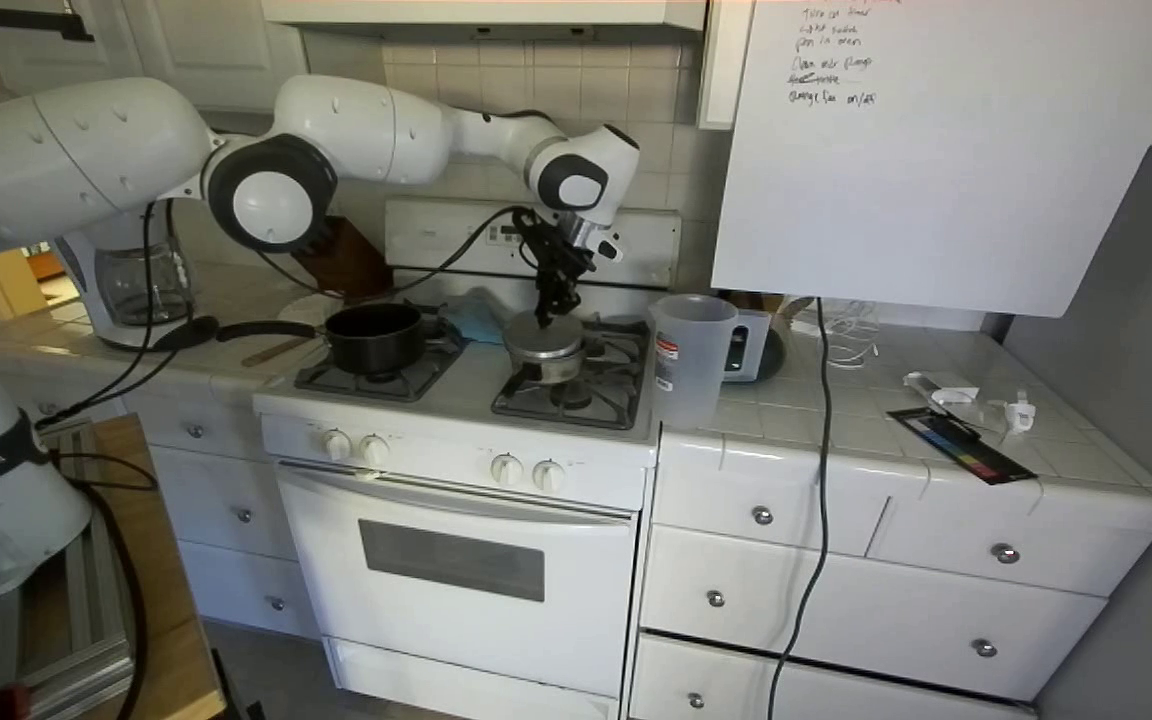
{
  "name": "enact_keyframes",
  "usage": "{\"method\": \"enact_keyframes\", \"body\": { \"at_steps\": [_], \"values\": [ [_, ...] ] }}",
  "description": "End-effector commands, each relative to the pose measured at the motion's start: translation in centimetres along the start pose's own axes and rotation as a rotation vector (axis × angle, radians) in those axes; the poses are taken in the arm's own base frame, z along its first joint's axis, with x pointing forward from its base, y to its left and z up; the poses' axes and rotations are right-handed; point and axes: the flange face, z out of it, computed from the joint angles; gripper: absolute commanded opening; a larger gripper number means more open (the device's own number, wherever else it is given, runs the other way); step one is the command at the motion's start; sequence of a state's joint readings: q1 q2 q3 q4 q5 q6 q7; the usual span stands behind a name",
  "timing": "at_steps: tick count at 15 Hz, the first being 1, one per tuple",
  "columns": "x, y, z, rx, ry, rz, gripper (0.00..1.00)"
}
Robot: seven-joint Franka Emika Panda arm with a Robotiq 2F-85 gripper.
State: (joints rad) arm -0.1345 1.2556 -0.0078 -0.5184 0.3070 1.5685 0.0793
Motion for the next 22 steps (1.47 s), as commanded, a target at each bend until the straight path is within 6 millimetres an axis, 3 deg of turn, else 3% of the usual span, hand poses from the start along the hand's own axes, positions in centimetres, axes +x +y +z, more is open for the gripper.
{"method": "enact_keyframes", "body": {
  "at_steps": [1,5,11,12,14,19,22],
  "values": [
    [0.5,0.5,0.8,-0.032,0.024,0.042,0.07],
    [0.9,1.0,0.8,-0.067,0.053,0.106,0.07],
    [0.3,0.7,2.4,-0.081,-0.012,0.146,0.07],
    [0.2,0.7,2.5,-0.083,-0.021,0.152,0.51],
    [0.0,0.8,2.7,-0.085,-0.04,0.165,0.59],
    [-0.4,1.2,1.7,-0.116,-0.047,0.197,0.94],
    [-0.3,0.4,0.0,-0.187,0.003,0.117,1.0]
  ]
}}
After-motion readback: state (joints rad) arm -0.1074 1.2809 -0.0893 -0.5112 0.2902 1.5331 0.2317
